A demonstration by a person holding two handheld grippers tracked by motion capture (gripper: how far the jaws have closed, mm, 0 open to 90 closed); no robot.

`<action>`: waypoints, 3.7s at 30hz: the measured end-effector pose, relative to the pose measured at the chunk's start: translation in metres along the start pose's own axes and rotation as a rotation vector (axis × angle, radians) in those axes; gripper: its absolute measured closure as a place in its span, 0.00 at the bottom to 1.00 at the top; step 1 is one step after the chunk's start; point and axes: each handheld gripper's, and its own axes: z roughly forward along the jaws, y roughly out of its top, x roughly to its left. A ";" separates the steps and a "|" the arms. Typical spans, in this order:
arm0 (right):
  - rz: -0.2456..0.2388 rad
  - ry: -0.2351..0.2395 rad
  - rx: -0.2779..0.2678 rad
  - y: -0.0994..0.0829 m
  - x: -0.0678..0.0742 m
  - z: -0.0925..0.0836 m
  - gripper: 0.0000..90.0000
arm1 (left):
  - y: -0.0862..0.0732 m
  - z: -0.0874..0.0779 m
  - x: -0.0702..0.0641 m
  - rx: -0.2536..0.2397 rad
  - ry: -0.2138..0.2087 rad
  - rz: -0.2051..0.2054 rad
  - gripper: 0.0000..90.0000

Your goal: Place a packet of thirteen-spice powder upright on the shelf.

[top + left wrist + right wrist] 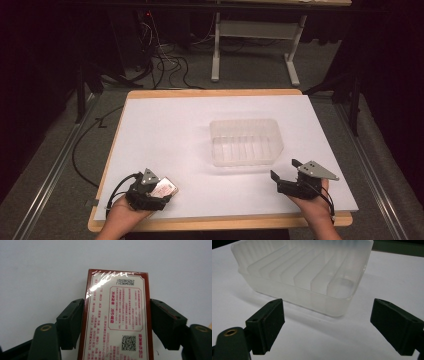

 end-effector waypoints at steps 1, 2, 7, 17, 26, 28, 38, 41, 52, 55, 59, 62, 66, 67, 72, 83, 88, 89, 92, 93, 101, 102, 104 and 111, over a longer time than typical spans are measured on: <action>-0.006 0.001 0.001 0.000 0.000 0.000 0.14 | 0.001 0.000 0.001 -0.007 0.004 -0.016 0.36; -0.003 -0.001 0.002 0.000 0.001 0.001 0.14 | 0.002 0.001 0.002 -0.015 0.010 -0.023 0.36; -0.007 0.000 0.004 0.000 0.001 0.000 0.15 | 0.007 0.003 0.008 -0.047 0.039 -0.050 0.36; -0.008 0.002 0.009 -0.001 0.001 0.002 0.16 | 0.027 0.015 0.023 -0.077 0.059 -0.123 0.36; -0.004 0.000 0.000 -0.001 -0.001 0.001 0.17 | 0.041 0.026 0.029 -0.054 0.073 -0.131 0.36; 0.001 -0.001 -0.002 -0.001 -0.001 0.000 0.17 | 0.043 0.030 0.029 -0.035 0.075 -0.132 0.36; -0.001 0.014 -0.009 0.001 -0.001 0.001 0.17 | 0.050 0.028 0.028 0.027 0.096 -0.116 0.24; -0.002 0.022 -0.010 0.001 -0.001 0.003 0.17 | 0.053 0.025 0.028 0.044 0.087 -0.121 0.22; 0.008 0.033 -0.021 0.003 -0.003 0.002 0.17 | 0.065 0.019 0.033 0.200 0.066 -0.099 0.17; 0.012 0.032 -0.023 0.003 -0.003 0.002 0.17 | 0.069 0.019 0.032 0.244 0.065 -0.081 0.17; 0.013 0.031 -0.025 0.004 -0.003 0.001 0.17 | 0.073 0.020 0.032 0.289 0.049 -0.065 0.16; 0.007 0.033 -0.027 0.004 -0.003 0.001 0.17 | 0.075 0.021 0.032 0.309 0.055 -0.038 0.16; 0.012 0.033 -0.024 0.004 -0.003 0.002 0.17 | 0.076 0.022 0.036 0.338 0.049 -0.044 0.16; 0.012 0.033 -0.024 0.004 -0.003 0.002 0.17 | 0.076 0.022 0.036 0.338 0.049 -0.044 0.16; 0.013 0.036 -0.022 0.004 -0.003 0.002 0.17 | 0.076 0.026 0.035 0.399 0.035 -0.049 0.15; 0.013 0.037 -0.021 0.003 -0.003 0.001 0.17 | 0.072 0.036 0.033 0.503 0.043 -0.069 0.18; 0.016 0.037 -0.018 0.003 -0.003 0.001 0.17 | 0.069 0.039 0.032 0.516 0.043 -0.069 0.20; 0.014 0.037 -0.018 0.003 -0.003 0.001 0.17 | 0.070 0.036 0.032 0.507 0.041 -0.068 0.27; 0.011 0.039 -0.016 0.002 -0.003 0.002 0.17 | 0.070 0.034 0.033 0.498 0.046 -0.069 0.36; 0.010 0.040 -0.016 0.002 -0.003 0.002 0.17 | 0.070 0.034 0.033 0.498 0.046 -0.069 0.36; 0.010 0.037 -0.016 0.002 -0.004 0.001 0.17 | 0.070 0.031 0.031 0.465 0.077 -0.048 0.37; 0.010 0.037 -0.016 0.002 -0.004 0.001 0.17 | 0.070 0.030 0.031 0.457 0.076 -0.046 0.37; 0.015 0.034 -0.015 0.001 -0.004 0.001 0.17 | 0.071 0.027 0.031 0.420 0.069 -0.055 0.37; 0.011 0.032 -0.018 0.001 -0.005 -0.001 0.17 | 0.070 0.021 0.028 0.343 0.059 -0.048 0.37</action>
